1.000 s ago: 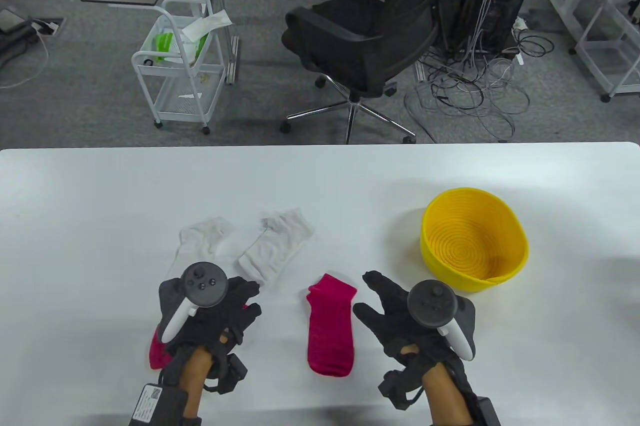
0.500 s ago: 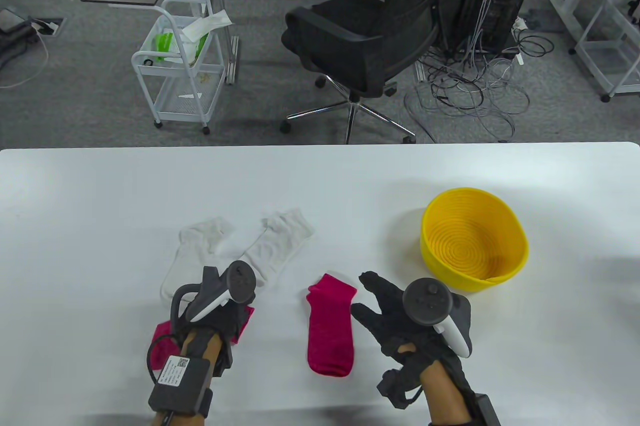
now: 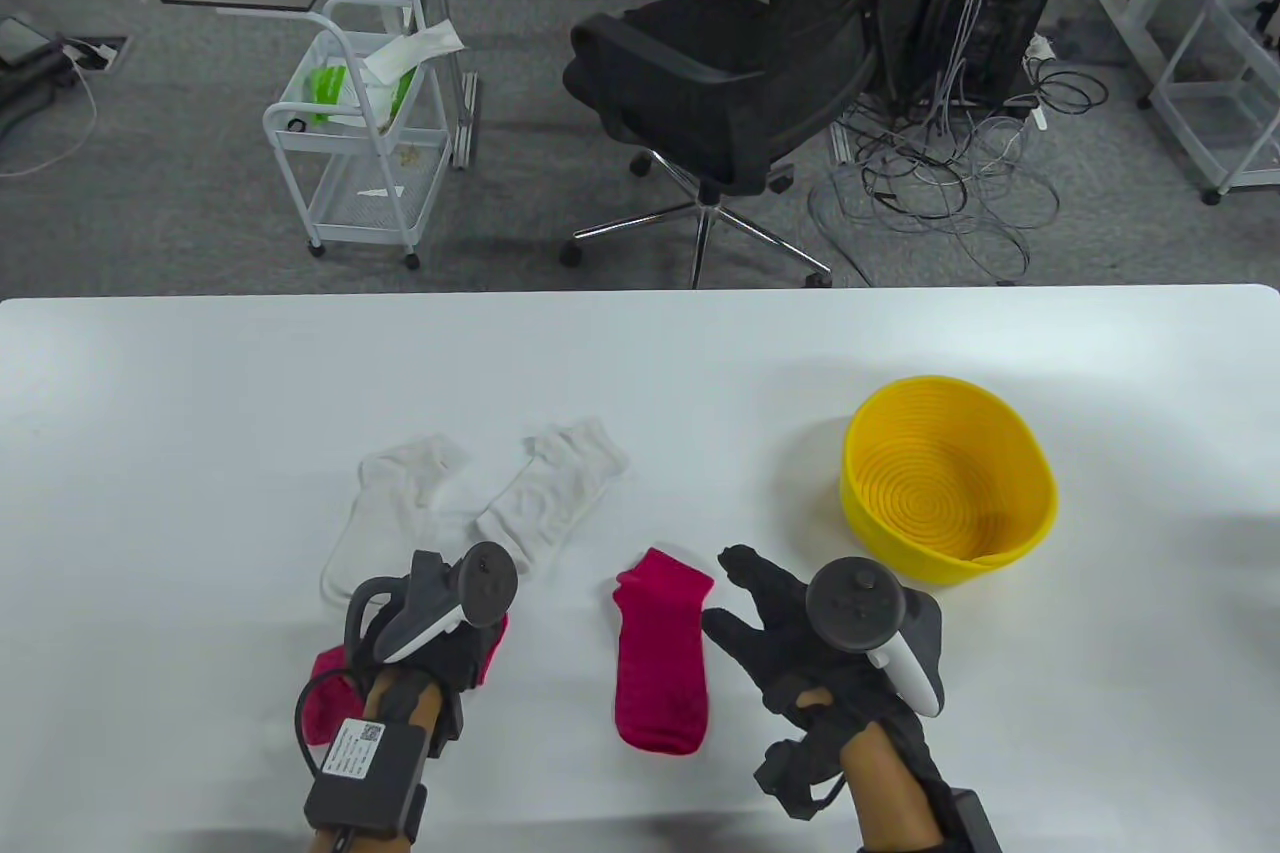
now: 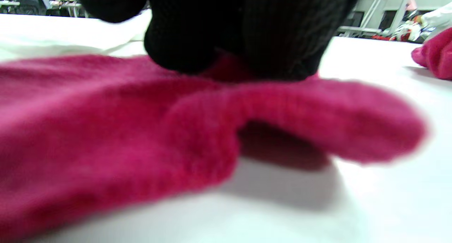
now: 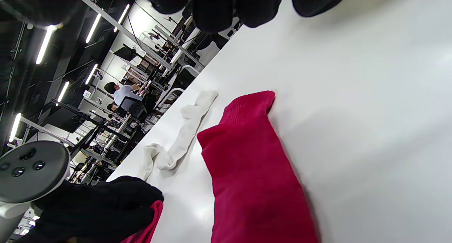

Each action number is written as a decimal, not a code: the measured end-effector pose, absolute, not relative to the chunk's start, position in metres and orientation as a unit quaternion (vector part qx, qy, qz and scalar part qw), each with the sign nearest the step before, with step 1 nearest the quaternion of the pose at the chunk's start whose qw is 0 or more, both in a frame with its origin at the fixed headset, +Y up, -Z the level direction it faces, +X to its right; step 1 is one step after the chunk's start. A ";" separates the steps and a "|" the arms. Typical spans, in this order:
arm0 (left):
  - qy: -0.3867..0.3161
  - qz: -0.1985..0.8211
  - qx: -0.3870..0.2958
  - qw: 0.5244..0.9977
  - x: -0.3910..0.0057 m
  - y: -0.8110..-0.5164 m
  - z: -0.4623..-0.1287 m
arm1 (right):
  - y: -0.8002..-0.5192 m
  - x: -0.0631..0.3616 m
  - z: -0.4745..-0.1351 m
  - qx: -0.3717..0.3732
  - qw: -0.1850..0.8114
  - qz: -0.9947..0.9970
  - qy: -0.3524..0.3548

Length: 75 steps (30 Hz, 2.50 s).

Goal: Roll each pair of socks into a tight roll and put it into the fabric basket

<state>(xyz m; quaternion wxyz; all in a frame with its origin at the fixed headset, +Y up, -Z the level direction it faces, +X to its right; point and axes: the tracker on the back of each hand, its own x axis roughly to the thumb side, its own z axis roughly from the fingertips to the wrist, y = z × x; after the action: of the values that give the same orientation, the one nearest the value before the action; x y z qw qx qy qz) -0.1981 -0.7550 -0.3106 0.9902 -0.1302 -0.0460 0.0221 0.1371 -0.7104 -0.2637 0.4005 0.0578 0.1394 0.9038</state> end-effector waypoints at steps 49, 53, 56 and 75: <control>-0.079 0.271 -0.037 0.959 -0.085 -0.613 -0.212 | -0.711 0.154 -0.266 0.027 0.420 0.898 0.130; -0.065 0.274 -0.040 0.959 -0.083 -0.615 -0.218 | -0.711 0.154 -0.267 0.026 0.420 0.898 0.132; -0.055 0.284 -0.056 0.956 -0.083 -0.620 -0.229 | -0.711 0.155 -0.267 0.025 0.420 0.898 0.130; 0.036 0.272 -0.144 0.951 -0.073 -0.682 -0.329 | -0.712 0.164 -0.271 -0.004 0.433 0.894 0.118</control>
<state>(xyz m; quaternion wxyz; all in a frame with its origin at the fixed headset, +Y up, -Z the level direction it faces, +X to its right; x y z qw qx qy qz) -0.0731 -0.6819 -0.3287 0.9507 -0.1442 0.0357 0.2721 0.1640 -0.7118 -0.2707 0.4328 -0.0037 0.1184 0.8937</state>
